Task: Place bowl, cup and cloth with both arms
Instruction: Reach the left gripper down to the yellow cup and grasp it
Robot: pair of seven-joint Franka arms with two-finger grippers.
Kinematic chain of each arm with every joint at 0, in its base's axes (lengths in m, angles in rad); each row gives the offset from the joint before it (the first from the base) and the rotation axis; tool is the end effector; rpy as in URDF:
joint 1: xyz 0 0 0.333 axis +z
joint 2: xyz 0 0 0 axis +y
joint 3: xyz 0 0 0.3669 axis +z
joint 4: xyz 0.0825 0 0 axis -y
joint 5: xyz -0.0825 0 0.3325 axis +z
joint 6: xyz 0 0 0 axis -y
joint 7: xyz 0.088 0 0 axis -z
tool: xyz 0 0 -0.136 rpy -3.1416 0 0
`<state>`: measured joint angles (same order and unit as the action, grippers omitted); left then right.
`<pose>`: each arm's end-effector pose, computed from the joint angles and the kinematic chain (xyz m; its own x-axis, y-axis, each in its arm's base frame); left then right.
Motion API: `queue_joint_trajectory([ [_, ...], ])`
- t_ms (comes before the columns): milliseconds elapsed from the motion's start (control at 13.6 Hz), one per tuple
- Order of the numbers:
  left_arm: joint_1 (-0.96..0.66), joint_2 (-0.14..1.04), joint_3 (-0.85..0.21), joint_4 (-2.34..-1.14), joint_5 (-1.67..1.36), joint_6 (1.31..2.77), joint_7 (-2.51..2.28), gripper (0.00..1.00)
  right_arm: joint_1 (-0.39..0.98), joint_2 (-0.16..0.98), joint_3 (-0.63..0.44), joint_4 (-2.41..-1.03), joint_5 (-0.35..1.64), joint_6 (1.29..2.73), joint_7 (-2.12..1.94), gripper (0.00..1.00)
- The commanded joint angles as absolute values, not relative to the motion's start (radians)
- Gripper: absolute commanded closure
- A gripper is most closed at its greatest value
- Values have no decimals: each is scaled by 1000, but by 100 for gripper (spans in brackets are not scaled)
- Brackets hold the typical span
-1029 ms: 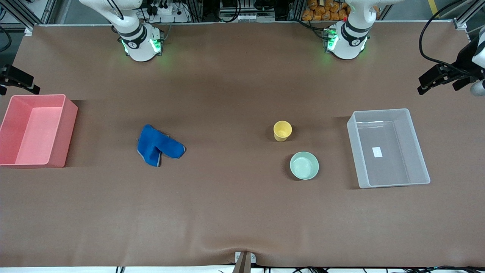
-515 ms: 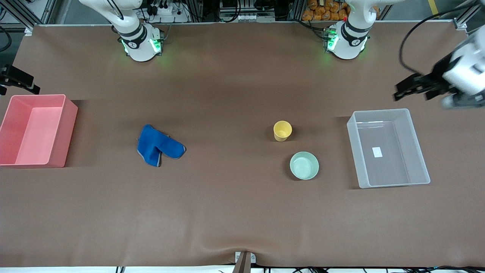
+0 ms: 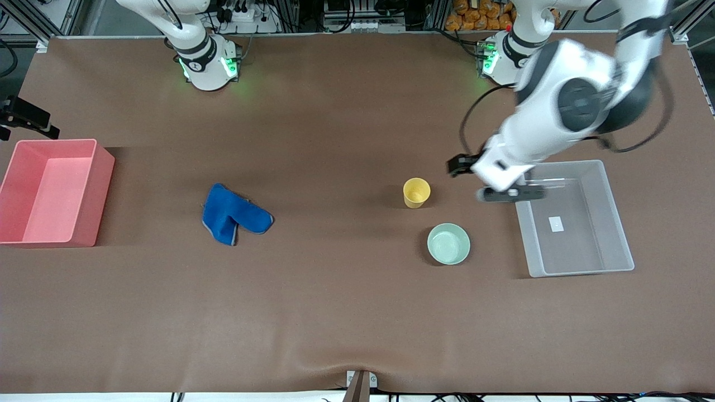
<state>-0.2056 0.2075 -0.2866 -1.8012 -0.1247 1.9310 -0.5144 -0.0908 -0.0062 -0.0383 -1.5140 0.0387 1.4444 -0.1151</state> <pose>0.5010 -0.2693 0.4722 0.9868 0.0649 -0.1487 0.0820 -0.9903 0.1120 0.4827 -0.0571 0.6625 0.9983 -0.0090 -0.0584 -0.0117 -0.9989 -0.0459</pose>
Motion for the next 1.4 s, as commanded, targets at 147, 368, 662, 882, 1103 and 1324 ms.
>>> queue_joint_trajectory([
  [147,-278,238,-281,-1991,-112,2175,-641,0,-83,26,-43,-1506,41,1436,-127,0],
  [368,-279,290,-281,-2023,-74,2243,-660,22,-75,34,-41,-1509,43,1434,-127,0],
  [662,-298,371,-282,-2022,15,2327,-767,32,-31,64,-40,-1509,34,1431,-127,0],
  [882,-301,403,-281,-2020,17,2348,-770,46,34,155,-40,-1508,18,1443,-117,0],
  [1103,-302,434,-281,-2019,17,2399,-816,82,90,250,-40,-1517,18,1514,-117,0],
  [1324,-298,433,-279,-2016,34,2401,-821,100,115,311,-40,-1543,18,1607,-107,0],
])
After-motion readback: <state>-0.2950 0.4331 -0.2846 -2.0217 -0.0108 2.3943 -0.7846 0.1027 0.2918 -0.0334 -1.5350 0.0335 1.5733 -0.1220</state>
